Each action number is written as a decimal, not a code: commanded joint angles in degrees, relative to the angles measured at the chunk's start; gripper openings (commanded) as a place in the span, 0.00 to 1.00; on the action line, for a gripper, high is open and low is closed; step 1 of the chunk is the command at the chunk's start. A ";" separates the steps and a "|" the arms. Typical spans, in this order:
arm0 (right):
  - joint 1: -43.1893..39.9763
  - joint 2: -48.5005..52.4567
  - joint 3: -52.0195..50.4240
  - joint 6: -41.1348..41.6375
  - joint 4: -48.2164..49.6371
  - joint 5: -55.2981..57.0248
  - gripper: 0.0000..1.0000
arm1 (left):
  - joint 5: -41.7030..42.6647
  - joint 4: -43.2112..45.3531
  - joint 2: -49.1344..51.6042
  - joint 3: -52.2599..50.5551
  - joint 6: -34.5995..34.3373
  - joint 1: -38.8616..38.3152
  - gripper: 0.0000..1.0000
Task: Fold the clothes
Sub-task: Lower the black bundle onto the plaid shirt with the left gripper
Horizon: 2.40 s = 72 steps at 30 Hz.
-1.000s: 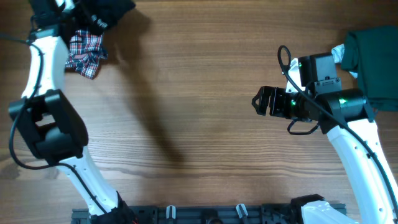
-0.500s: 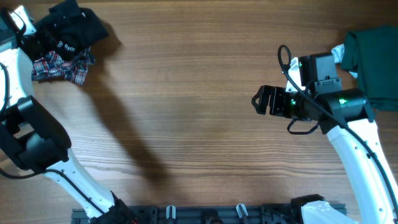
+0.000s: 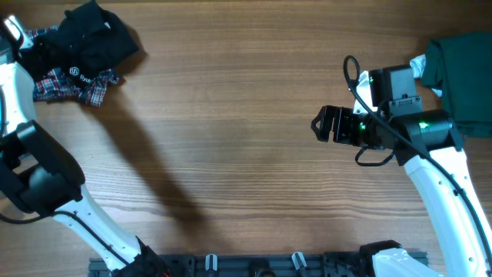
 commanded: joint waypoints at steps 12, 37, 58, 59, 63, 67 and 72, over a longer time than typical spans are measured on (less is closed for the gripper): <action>-0.24 -1.11 0.74 0.90 1.40 -1.20 1.00 | 5.75 0.28 -10.67 1.53 1.46 -4.04 0.43; -0.24 -1.11 0.74 1.86 0.94 -2.43 1.00 | -15.39 2.60 8.28 1.46 1.42 -5.27 0.04; -0.24 -1.11 0.74 1.92 2.16 -2.45 1.00 | -15.89 5.51 -8.33 1.46 0.22 -6.43 0.04; -0.24 -1.11 0.74 1.92 2.14 -2.45 1.00 | -15.72 5.73 -7.32 1.46 -0.22 -6.43 0.04; -0.24 -1.11 0.74 2.01 2.12 -2.45 1.00 | -15.47 8.98 0.66 1.46 -0.35 -6.43 0.06; -0.24 -1.11 0.74 2.45 2.12 -2.45 1.00 | -15.52 13.92 8.31 1.46 -0.31 -6.43 0.14; -0.24 -1.11 0.74 3.39 2.12 -2.45 1.00 | -15.54 14.27 14.32 1.46 -0.26 -6.43 0.16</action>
